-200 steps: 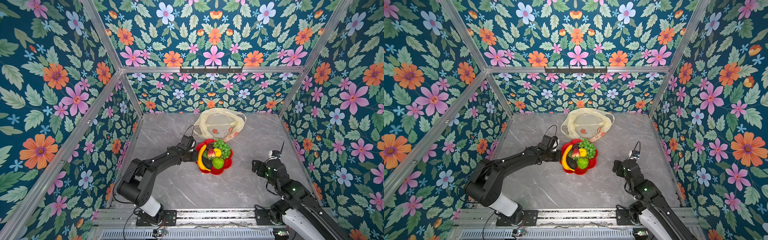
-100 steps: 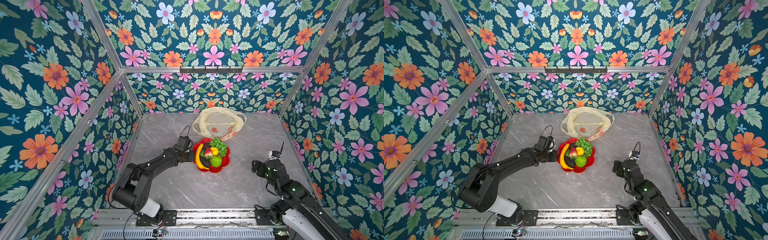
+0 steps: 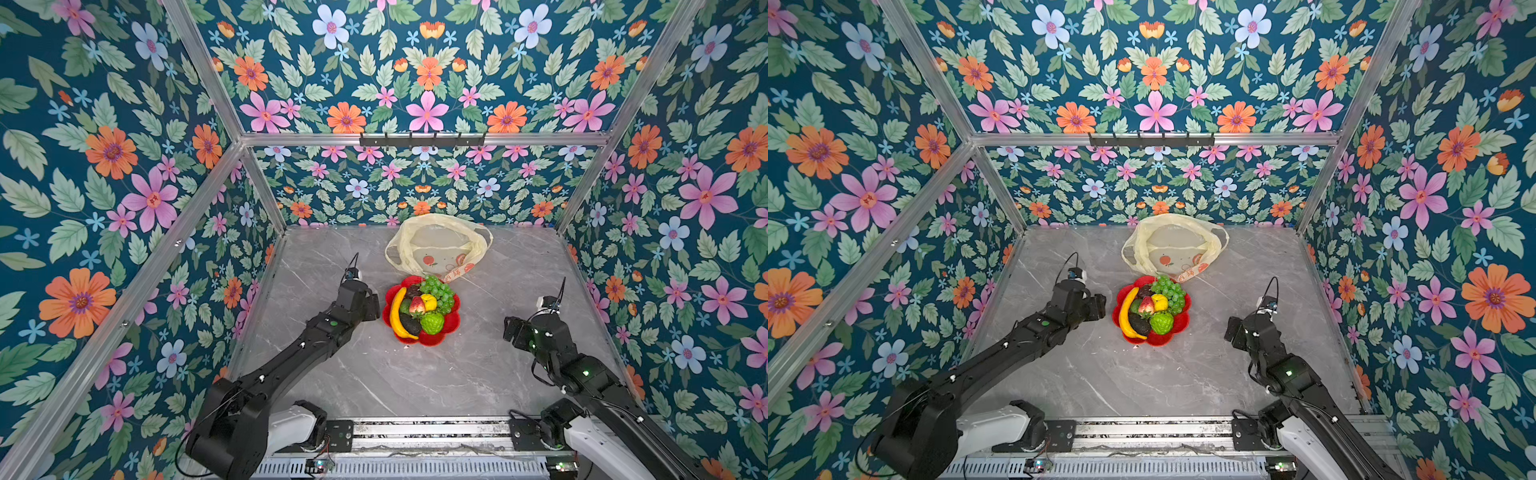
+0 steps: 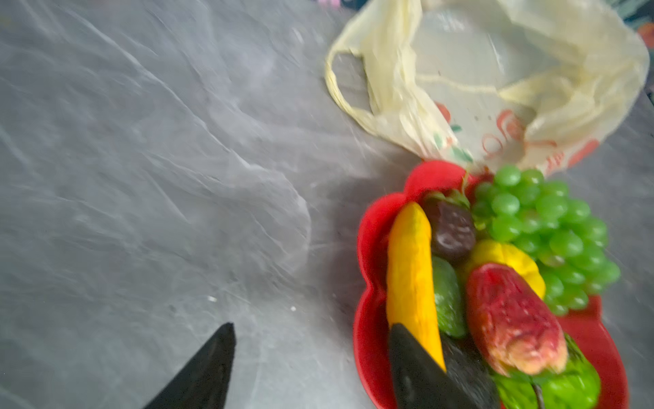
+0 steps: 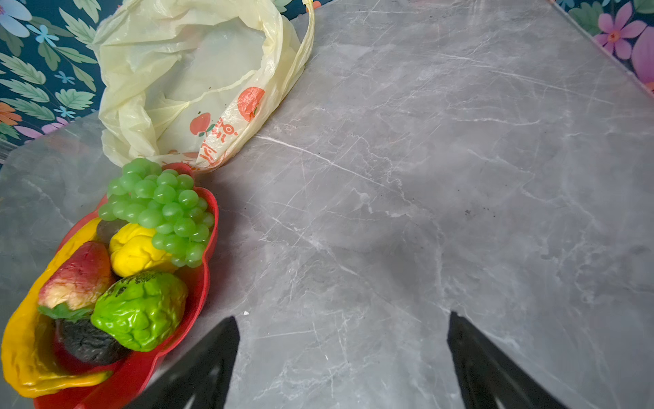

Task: Take fruits out of the plastic bag
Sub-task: Reset both arms

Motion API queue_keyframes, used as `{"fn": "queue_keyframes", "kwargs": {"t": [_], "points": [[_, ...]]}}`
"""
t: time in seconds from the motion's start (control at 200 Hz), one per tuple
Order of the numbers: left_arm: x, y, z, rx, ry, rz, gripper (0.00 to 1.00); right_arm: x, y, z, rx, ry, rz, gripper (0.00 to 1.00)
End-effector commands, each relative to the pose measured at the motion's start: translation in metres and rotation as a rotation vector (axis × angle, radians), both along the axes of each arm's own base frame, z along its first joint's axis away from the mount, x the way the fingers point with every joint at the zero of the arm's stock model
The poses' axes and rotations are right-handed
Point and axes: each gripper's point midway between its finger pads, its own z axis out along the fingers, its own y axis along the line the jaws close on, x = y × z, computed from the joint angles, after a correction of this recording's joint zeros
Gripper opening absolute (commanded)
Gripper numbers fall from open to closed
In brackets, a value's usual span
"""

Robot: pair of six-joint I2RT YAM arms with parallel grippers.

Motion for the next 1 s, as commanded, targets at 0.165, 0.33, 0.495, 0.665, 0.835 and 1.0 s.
{"fn": "queue_keyframes", "kwargs": {"t": [0.165, 0.33, 0.495, 0.665, 0.835, 1.0], "points": [[0.000, 0.116, 0.043, 0.341, -0.335, 0.595, 0.88, 0.030, -0.018, 0.016, -0.204, -0.042, -0.050, 0.99], [0.006, 0.141, 0.034, 0.482, -0.366, 0.633, 0.95, 0.047, -0.043, 0.015, -0.248, -0.075, -0.126, 0.99], [0.009, 0.154, 0.010, 0.568, -0.410, 0.552, 1.00, 0.066, -0.056, 0.002, -0.318, -0.154, -0.129, 0.99], [0.012, 0.153, 0.006, 0.557, -0.508, 0.468, 1.00, 0.085, -0.064, -0.017, -0.407, -0.145, -0.133, 0.99], [0.016, 0.154, 0.002, 0.506, -0.496, 0.410, 1.00, 0.104, -0.063, -0.032, -0.444, -0.172, -0.106, 0.99], [0.020, 0.131, 0.001, 0.357, -0.561, 0.259, 1.00, 0.119, -0.058, -0.036, -0.450, -0.190, -0.048, 0.99]]}}
